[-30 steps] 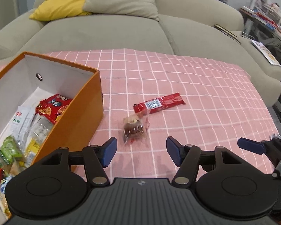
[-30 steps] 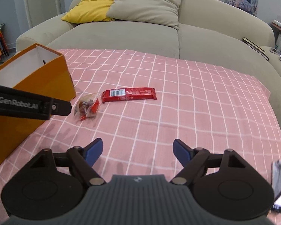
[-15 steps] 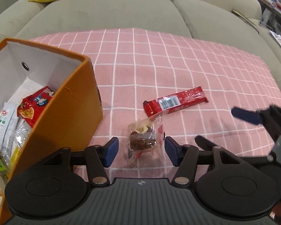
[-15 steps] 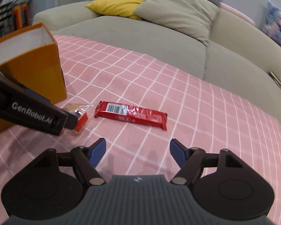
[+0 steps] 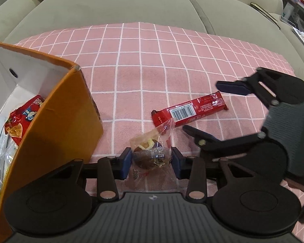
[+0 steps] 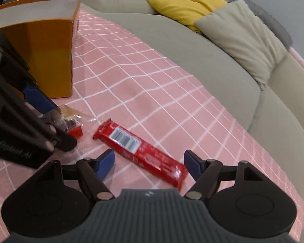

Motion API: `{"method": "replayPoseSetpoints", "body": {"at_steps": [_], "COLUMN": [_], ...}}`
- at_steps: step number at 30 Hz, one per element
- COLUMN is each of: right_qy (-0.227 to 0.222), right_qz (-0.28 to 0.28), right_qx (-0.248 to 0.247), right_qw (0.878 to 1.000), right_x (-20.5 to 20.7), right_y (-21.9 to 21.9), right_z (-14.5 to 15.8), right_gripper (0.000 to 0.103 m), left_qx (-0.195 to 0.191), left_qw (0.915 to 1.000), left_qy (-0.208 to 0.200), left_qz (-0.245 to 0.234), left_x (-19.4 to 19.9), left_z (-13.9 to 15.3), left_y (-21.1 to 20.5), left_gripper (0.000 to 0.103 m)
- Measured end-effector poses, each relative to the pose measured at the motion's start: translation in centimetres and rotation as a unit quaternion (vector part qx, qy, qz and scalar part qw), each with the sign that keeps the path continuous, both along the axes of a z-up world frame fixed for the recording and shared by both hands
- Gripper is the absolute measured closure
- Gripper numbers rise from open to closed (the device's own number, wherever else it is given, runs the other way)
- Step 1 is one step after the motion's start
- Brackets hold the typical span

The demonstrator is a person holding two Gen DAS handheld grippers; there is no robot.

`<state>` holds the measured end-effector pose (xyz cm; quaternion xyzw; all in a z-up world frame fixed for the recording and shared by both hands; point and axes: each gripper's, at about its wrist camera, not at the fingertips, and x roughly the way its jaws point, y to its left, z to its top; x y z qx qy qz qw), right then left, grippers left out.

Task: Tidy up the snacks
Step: 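Grasp the clear brown-treat packet with the left tool while the right tool grasps the red chocolate bar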

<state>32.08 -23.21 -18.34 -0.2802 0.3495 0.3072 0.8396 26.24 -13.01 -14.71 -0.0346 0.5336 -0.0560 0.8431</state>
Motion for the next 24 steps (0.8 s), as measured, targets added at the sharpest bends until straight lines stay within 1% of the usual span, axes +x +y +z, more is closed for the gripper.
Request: {"method": "replayPoseSetpoints", "body": {"at_steps": [2,3,4,6,9,10,11,12,14,15,17,18,20,24], "right_qy": [0.011,0.013,0.017,0.030,0.070,0.083,0.094,0.101,0.103,0.105,0.110,0.112,0.117,0.139], "right_qz": [0.011,0.016,0.022,0.028,0.001,-0.008,-0.016,-0.022,-0.033,-0.041,-0.054,-0.060,-0.071,-0.107], "right_qx": [0.009,0.013,0.016,0.026,0.051,0.060,0.068,0.076,0.080,0.081,0.085,0.085,0.086,0.095], "right_qw": [1.000,1.000,0.999,0.999,0.996,0.995,0.993,0.992,0.991,0.990,0.989,0.988,0.987,0.980], "right_x": [0.6,0.7,0.9,1.3,2.4,2.5,2.6,2.4,1.6,1.2,0.1,-0.6,-2.0,-4.3], "right_y": [0.2,0.2,0.3,0.3,-0.1,-0.3,-0.5,-0.7,-0.9,-0.9,-0.9,-1.0,-1.0,-0.9], "right_z": [-0.3,-0.4,-0.5,-0.8,-0.9,-1.0,-0.9,-0.9,-0.7,-0.6,-0.4,-0.3,0.0,0.4], "right_gripper": [0.026,0.021,0.018,0.017,0.018,0.021,0.028,0.031,0.046,0.049,0.060,0.062,0.072,0.080], "left_qx": [0.000,0.001,0.001,0.002,0.004,0.003,0.003,0.003,0.003,0.002,0.004,0.004,0.003,0.002], "left_qw": [1.0000,1.0000,1.0000,1.0000,1.0000,1.0000,1.0000,1.0000,0.9999,0.9999,0.9999,0.9999,0.9999,0.9999], "left_qy": [0.002,0.002,0.002,0.003,0.004,0.006,0.007,0.008,0.010,0.011,0.011,0.011,0.013,0.015], "left_qz": [-0.002,-0.002,-0.002,-0.001,0.001,0.002,0.003,0.004,0.006,0.006,0.007,0.007,0.008,0.008], "left_x": [0.0,0.0,-0.1,-0.3,-0.3,-0.4,-0.3,-0.4,-0.7,-0.9,-1.3,-1.6,-2.2,-3.6], "left_z": [0.0,0.0,0.0,0.1,0.2,0.3,0.3,0.3,0.4,0.4,0.5,0.5,0.6,0.9], "left_y": [0.2,0.2,0.3,0.4,0.6,0.7,0.8,0.9,1.1,1.3,1.4,1.4,1.6,2.0], "left_gripper": [0.058,0.058,0.058,0.058,0.058,0.058,0.058,0.058,0.058,0.058,0.058,0.058,0.058,0.058]}}
